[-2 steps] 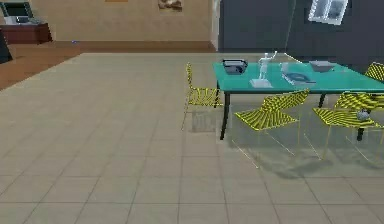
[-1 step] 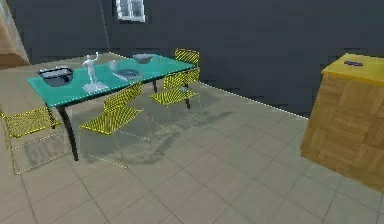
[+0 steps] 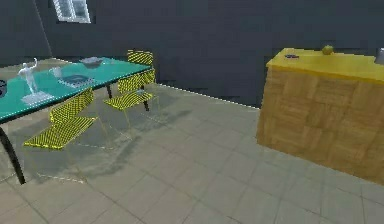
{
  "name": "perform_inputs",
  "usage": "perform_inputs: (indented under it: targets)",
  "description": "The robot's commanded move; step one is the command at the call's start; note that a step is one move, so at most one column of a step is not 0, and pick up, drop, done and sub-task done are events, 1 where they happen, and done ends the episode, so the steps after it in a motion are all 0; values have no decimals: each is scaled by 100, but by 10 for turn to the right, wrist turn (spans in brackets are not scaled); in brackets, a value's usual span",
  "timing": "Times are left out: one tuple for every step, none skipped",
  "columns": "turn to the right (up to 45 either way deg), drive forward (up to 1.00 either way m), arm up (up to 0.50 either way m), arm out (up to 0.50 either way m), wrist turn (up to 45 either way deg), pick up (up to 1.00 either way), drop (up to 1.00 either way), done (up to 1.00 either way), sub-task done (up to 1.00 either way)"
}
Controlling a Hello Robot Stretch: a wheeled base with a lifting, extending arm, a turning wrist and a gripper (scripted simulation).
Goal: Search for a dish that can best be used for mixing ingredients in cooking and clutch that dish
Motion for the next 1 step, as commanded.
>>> perform_inputs:
  targets:
    - [0, 100, 0, 0, 0, 0, 0, 0, 0]
